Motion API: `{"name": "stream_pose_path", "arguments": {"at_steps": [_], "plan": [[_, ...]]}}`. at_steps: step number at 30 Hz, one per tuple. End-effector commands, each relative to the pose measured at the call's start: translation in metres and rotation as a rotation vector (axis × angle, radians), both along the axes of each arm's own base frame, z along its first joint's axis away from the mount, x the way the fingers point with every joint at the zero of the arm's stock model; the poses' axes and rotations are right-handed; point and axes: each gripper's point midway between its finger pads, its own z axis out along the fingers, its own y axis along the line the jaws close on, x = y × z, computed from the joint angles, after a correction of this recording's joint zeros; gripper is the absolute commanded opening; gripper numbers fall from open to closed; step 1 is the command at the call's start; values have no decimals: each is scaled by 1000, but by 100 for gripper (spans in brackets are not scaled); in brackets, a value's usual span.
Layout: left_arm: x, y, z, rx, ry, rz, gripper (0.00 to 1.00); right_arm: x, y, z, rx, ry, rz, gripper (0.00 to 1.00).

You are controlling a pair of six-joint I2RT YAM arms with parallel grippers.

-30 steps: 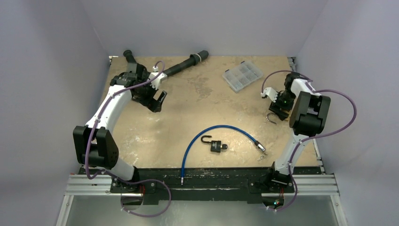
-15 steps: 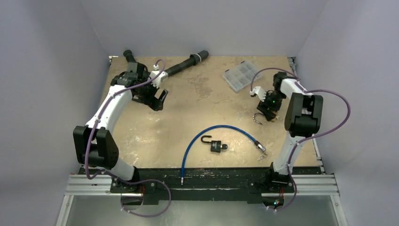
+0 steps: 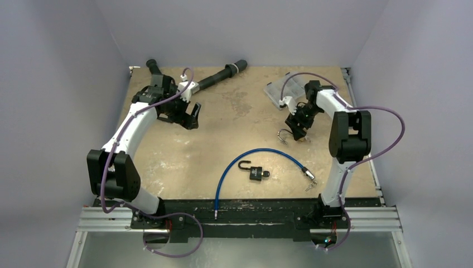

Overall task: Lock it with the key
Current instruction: Pick up the lock from the center of the board.

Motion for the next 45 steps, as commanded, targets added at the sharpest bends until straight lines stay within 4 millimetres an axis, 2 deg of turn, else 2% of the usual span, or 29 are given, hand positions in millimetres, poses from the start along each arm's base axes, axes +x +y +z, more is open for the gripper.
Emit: {"name": "stream_pose_path", "arguments": {"at_steps": [1,9,14,18,23,26,30,34,45], "plan": [[6,-16,18,-102,-48,16,100,8,32,44,94,-66,-17,55],[15,-38,39,-243,-70,4,100,9,62,72,154,-84,-25,52],[19,-61,61,-391,-54,-23,100,11,88,94,202,-104,-30,52],[13,-82,67,-526,17,-78,100,8,111,111,248,-97,-18,52],[7,-105,61,-675,101,-97,100,2,139,124,291,-87,9,50],[4,-120,65,-715,43,-151,100,-3,154,129,311,-68,29,49],[-1,-138,59,-746,17,-186,100,-14,174,136,342,-50,59,49],[-9,-160,51,-768,43,-231,94,-26,191,142,364,-39,92,48],[-35,-199,34,-764,119,-309,83,-45,211,162,423,-35,129,47]]}}
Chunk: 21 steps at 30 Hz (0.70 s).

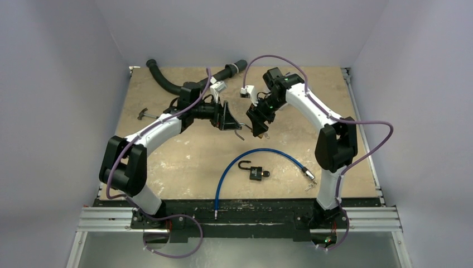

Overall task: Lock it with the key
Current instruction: Pick up the lock from the center of the board.

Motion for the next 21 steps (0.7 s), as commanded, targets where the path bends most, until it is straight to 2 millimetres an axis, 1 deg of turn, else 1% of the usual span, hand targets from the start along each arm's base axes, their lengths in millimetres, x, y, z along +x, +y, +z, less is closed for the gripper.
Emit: {"name": "stream_pose_path", "arguments": {"at_steps": [1,4,8,14,18,21], "plan": [[-4,-14,-2,-23,-13,-35,83,-10,16,60,140,-71,13,47],[-1,-15,-6,-22,0,-26,79,-13,18,66,156,-74,19,47],[0,-18,-4,-32,7,-29,68,-18,20,75,177,-80,29,47],[-1,-21,2,-48,13,-42,47,-19,22,81,187,-87,36,47],[-2,-22,14,-59,-8,-55,24,-18,22,85,188,-98,44,47],[-5,-22,22,-70,-7,-61,0,-18,23,90,198,-108,51,48]]}}
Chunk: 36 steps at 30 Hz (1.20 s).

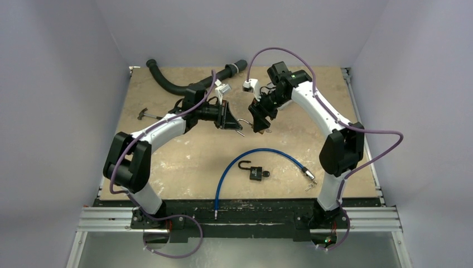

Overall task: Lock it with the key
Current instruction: Pick up the lock from the center of the board.

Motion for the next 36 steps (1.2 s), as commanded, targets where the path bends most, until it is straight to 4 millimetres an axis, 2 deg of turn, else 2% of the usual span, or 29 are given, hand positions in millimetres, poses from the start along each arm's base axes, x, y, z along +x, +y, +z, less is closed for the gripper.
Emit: {"name": "stream_pose_path", "arguments": {"at_steps": [1,7,18,20,30,33,36], "plan": [[4,-5,35,-50,-76,-8,0,-8,17,53,134,-78,54,49],[4,-5,56,-68,-97,-1,0,-13,24,61,191,-57,83,70],[3,-2,84,-82,-123,22,0,-5,26,80,223,-84,58,90],[2,-1,87,-84,-127,26,0,-3,26,84,229,-98,53,98],[2,3,103,-106,-141,44,0,14,26,117,289,-197,-5,99],[1,4,113,-117,-152,42,0,18,23,131,311,-243,-30,99],[2,6,125,-129,-174,45,0,29,18,156,386,-337,-94,99]]}}
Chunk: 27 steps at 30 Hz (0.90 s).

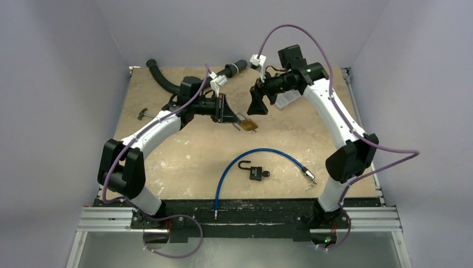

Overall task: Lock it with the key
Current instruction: Pick up the lock from the center of the board, then lock the lock.

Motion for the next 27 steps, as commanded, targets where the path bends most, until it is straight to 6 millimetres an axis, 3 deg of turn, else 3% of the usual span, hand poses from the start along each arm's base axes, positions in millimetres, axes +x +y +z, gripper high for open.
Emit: {"name": "stream_pose_path", "arguments": {"at_steps": [1,5,8,11,15,20,24,27], "plan": [[-1,1,90,-129,-220,-27,0,11,-4,77,196,-210,-92,99],[1,9,108,-133,-244,-12,0,6,-12,131,398,-371,-202,99],[5,17,121,-151,-252,11,0,-7,-18,152,482,-486,-211,99],[5,24,139,-196,-259,21,0,-16,-19,156,519,-522,-197,99],[6,32,153,-227,-273,23,0,-15,-12,132,422,-424,-121,99],[1,33,164,-254,-279,10,0,3,-15,68,284,-353,-120,99],[-4,34,176,-286,-298,3,0,2,-15,58,346,-345,-187,99],[-7,34,182,-301,-305,-5,0,-12,-13,52,353,-393,-96,99]]}}
